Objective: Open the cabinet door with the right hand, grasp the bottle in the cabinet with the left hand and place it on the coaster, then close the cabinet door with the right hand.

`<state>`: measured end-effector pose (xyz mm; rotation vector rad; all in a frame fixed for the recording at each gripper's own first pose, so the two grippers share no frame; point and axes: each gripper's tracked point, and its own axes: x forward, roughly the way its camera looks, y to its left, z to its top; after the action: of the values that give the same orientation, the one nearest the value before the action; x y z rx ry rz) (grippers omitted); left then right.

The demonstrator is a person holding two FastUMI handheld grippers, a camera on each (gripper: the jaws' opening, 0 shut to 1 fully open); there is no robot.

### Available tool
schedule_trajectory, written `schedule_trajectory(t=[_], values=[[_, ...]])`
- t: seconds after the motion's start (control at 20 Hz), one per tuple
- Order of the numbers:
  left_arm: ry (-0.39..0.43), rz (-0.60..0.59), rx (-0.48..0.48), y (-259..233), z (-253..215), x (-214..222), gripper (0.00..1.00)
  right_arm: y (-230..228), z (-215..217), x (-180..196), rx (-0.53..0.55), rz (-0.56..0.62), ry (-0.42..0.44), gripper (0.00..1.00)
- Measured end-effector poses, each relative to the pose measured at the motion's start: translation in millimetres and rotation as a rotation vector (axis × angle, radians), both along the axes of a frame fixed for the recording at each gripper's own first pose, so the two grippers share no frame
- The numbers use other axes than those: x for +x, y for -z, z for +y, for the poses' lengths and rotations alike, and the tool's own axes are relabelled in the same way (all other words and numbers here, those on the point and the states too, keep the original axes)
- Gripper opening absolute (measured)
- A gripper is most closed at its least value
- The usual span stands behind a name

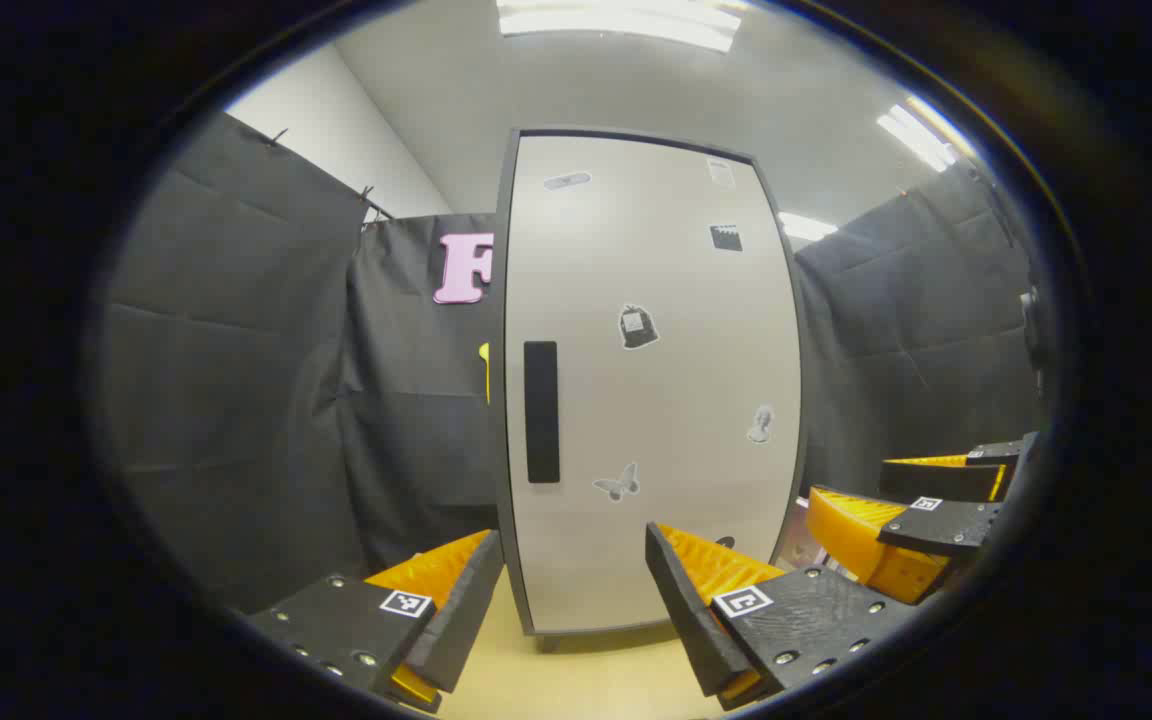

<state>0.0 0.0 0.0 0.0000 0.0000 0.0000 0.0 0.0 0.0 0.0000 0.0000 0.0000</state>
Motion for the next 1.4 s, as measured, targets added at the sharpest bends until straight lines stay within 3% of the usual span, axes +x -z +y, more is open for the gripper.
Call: schedule_trajectory(t=[0.9, 1.4], values=[[0.044, -0.029, 0.019, -13, -9, -6, 0.86, -6, 1, 0, 0.0, -0.008, 0.01, 0.94], [0.016, -0.05, 0.022, -20, 16, -15, 0.85, -26, 20, 19, 0.004, -0.034, -0.007, 0.94]])
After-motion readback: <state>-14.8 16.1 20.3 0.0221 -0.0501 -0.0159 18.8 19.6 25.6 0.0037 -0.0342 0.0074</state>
